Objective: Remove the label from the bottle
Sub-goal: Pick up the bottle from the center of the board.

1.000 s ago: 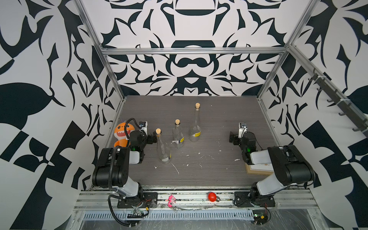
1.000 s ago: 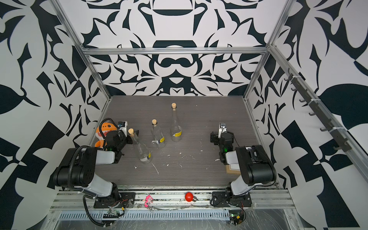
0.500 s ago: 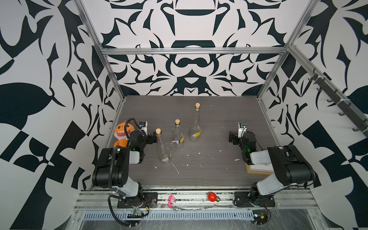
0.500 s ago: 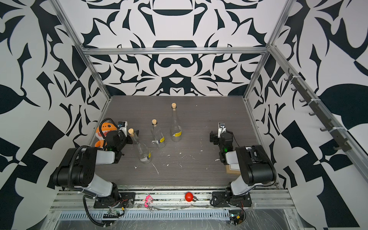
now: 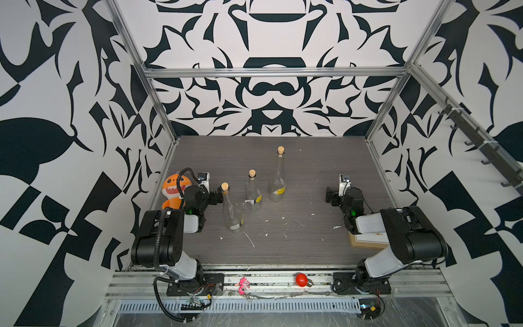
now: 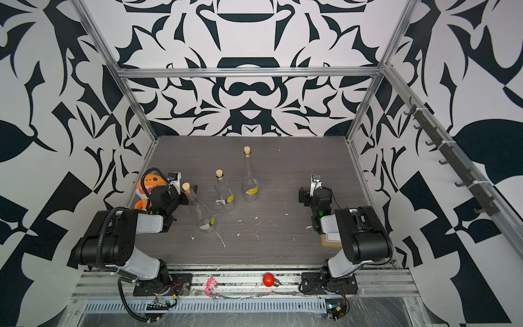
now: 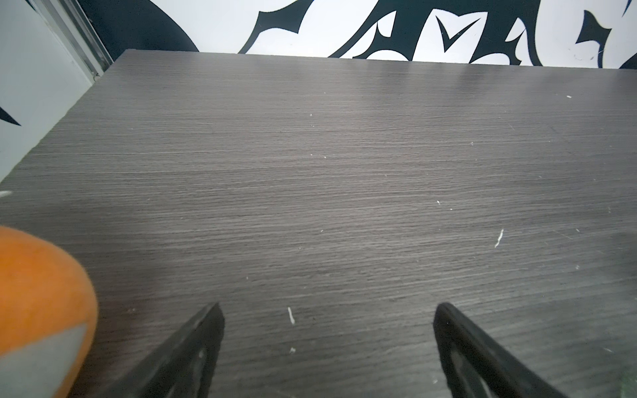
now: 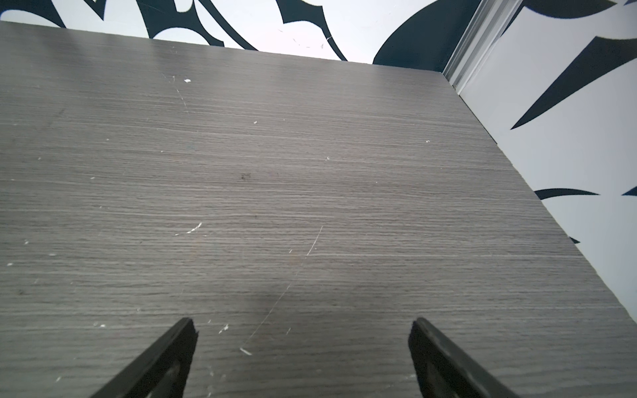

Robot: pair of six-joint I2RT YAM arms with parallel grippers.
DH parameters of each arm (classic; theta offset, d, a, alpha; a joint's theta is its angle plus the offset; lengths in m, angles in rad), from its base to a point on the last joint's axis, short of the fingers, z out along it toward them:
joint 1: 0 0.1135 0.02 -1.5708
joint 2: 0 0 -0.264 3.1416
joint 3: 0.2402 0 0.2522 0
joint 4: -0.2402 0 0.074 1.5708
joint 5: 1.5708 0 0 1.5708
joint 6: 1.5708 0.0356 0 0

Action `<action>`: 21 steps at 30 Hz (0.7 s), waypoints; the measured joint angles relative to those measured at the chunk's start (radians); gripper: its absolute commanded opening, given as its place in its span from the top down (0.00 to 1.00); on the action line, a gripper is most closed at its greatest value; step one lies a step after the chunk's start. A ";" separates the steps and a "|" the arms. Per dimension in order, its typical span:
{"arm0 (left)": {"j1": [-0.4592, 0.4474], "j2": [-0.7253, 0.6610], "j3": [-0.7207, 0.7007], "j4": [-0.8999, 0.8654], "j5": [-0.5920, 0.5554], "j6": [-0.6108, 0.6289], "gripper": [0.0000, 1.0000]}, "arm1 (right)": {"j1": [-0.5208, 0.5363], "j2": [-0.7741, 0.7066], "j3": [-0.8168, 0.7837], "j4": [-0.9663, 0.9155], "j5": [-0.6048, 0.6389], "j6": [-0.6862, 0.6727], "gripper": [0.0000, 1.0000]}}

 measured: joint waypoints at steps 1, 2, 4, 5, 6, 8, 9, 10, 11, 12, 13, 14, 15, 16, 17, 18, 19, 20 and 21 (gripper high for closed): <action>0.000 0.000 0.000 0.000 0.002 0.000 0.01 | 0.000 0.000 0.000 0.000 0.000 0.000 0.01; 0.000 -0.001 0.000 0.000 0.004 0.000 0.01 | 0.000 0.000 0.000 0.000 0.000 0.000 0.01; 0.000 -0.015 0.000 -0.012 0.002 0.000 0.01 | 0.000 0.000 0.000 -0.001 0.000 0.000 0.01; 0.000 -0.029 0.000 -0.021 0.000 -0.001 0.01 | 0.000 0.000 0.000 -0.001 0.000 0.000 0.01; 0.000 -0.047 0.000 -0.031 -0.005 -0.002 0.01 | 0.000 0.000 0.000 -0.001 0.000 0.000 0.01; 0.000 -0.078 0.003 -0.047 -0.018 -0.006 0.01 | 0.000 0.000 0.000 -0.002 0.000 0.000 0.01; 0.000 -0.091 0.007 -0.056 -0.026 -0.009 0.01 | 0.000 0.000 0.000 -0.002 0.000 0.000 0.01; 0.000 -0.103 0.010 -0.066 -0.040 -0.013 0.01 | 0.000 0.000 0.000 -0.002 0.000 0.000 0.01; 0.000 -0.117 0.011 -0.079 -0.053 -0.018 0.01 | 0.000 0.000 0.000 -0.002 0.000 0.000 0.01; 0.000 -0.136 0.012 -0.097 -0.071 -0.023 0.01 | 0.000 0.000 0.000 -0.002 0.000 0.000 0.01; -0.001 -0.155 0.014 -0.116 -0.092 -0.030 0.01 | 0.000 0.000 0.000 -0.002 0.000 0.000 0.01; -0.003 -0.174 0.018 -0.137 -0.116 -0.036 0.01 | 0.000 0.000 0.000 -0.002 0.000 0.000 0.01; -0.005 -0.195 0.027 -0.171 -0.140 -0.047 0.01 | 0.000 0.000 0.000 -0.002 0.000 0.000 0.01; -0.008 -0.217 0.046 -0.216 -0.172 -0.058 0.01 | 0.000 0.000 0.000 -0.003 0.000 0.000 0.01; -0.010 -0.232 0.064 -0.251 -0.200 -0.065 0.01 | 0.000 0.000 0.000 -0.003 0.000 0.000 0.00; -0.014 -0.252 0.098 -0.309 -0.238 -0.078 0.01 | 0.000 0.000 0.000 -0.003 0.000 0.000 0.00; -0.017 -0.270 0.130 -0.364 -0.276 -0.090 0.01 | 0.000 0.000 0.000 -0.003 0.000 0.000 0.01; -0.020 -0.290 0.165 -0.419 -0.317 -0.105 0.01 | 0.000 0.000 0.000 -0.003 0.000 0.000 0.01; -0.021 -0.309 0.202 -0.475 -0.358 -0.122 0.01 | 0.000 0.000 0.000 -0.003 0.000 0.000 0.00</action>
